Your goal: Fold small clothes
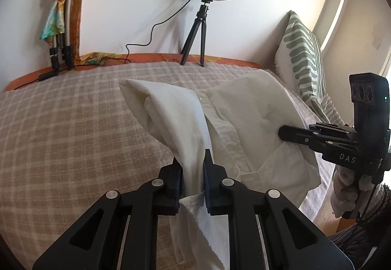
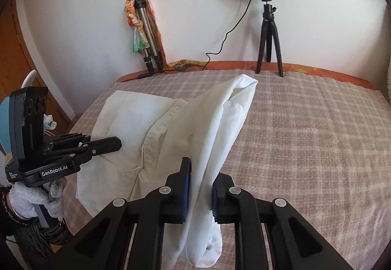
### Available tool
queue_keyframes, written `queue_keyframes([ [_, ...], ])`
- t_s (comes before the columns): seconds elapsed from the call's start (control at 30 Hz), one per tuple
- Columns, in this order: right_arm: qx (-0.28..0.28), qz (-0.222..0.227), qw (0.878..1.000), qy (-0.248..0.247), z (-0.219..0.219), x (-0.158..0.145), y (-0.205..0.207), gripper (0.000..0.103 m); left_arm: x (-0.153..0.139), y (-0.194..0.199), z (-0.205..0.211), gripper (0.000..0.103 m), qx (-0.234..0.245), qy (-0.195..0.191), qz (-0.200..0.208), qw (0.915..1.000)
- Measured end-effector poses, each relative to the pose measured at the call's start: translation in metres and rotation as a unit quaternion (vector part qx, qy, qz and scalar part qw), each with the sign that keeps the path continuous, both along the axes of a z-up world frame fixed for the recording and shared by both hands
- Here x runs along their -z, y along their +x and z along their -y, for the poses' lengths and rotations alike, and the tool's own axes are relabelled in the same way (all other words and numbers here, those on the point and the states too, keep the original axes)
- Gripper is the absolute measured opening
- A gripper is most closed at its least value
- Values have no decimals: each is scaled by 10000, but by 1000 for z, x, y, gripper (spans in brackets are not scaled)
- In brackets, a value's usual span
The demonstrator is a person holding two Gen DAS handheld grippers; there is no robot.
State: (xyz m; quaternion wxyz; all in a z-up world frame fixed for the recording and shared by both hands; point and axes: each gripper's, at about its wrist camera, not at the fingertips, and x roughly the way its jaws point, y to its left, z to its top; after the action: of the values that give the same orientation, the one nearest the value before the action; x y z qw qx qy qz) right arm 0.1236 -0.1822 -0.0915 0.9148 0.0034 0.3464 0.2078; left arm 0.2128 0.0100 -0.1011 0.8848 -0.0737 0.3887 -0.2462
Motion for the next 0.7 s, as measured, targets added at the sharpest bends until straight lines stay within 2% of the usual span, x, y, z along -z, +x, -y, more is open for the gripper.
queue_keyframes([
  [0.2,326,362,9988,-87,44,-24,14,13,-16,35,48,13,225,-106,186,9995],
  [0.33,561,450,9971,-231,76,-34,35,13,-21,62,85,13,344,-149,278,9989],
  [0.7,1149,621,9896,-610,149,-53,120,11,-9,137,165,13,480,-221,283,9982],
])
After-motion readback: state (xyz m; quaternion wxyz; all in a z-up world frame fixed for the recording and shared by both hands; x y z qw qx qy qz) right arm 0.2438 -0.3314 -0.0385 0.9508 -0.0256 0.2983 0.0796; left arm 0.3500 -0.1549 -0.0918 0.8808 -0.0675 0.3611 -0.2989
